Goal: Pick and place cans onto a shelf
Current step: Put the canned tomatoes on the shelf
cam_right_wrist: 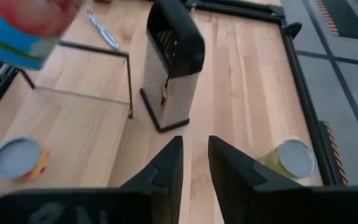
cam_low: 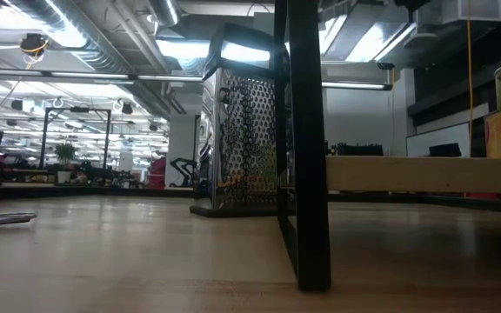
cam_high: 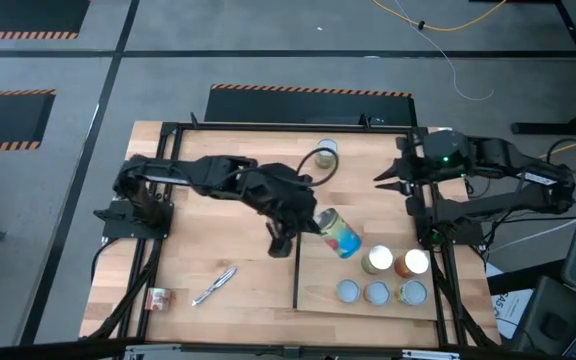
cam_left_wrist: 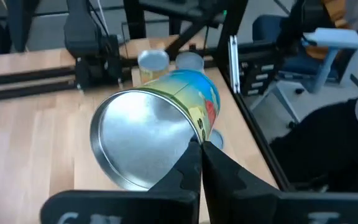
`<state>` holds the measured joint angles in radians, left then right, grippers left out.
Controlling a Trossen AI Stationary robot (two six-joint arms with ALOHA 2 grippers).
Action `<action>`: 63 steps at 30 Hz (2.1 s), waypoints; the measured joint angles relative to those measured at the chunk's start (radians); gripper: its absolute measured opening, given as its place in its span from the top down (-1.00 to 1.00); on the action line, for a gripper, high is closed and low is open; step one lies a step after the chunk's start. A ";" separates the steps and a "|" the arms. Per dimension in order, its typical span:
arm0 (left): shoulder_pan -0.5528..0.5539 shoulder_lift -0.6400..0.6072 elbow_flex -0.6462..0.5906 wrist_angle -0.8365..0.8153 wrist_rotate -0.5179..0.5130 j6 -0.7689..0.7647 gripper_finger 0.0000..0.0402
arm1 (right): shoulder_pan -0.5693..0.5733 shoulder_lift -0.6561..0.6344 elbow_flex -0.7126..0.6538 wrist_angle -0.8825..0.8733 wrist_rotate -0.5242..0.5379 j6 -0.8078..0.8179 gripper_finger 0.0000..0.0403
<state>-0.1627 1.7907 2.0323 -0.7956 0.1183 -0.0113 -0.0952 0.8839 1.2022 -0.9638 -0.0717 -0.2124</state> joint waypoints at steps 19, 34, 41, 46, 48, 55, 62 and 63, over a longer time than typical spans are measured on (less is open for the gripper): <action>-0.006 0.278 0.262 -0.276 -0.073 0.016 1.00 | -0.001 -0.037 -0.086 -0.030 0.001 -0.006 0.60; -0.056 0.346 0.262 -0.339 -0.136 0.022 1.00 | -0.001 -0.035 -0.375 0.262 -0.017 -0.006 0.60; -0.063 0.375 0.260 -0.327 -0.136 0.023 1.00 | 0.000 -0.033 -0.392 0.282 -0.019 -0.006 0.60; -0.063 0.385 0.259 -0.329 -0.137 0.023 1.00 | 0.000 -0.033 -0.392 0.287 -0.020 -0.001 0.60; -0.063 0.383 0.260 -0.328 -0.138 0.023 1.00 | -0.001 -0.033 -0.392 0.288 -0.035 0.005 0.60; -0.067 0.383 0.260 -0.338 -0.154 0.023 1.00 | 0.003 -0.024 -0.392 0.328 -0.190 0.032 0.60; -0.068 0.383 0.260 -0.340 -0.158 0.023 1.00 | 0.011 0.035 -0.392 0.417 -0.313 0.054 0.60; -0.068 0.383 0.260 -0.339 -0.158 0.023 1.00 | 0.017 0.045 -0.392 0.427 -0.318 0.053 0.60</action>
<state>-0.2312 2.1738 2.2921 -1.1351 -0.0399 0.0113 -0.0780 0.9290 0.8104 -0.5366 -0.3895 -0.1590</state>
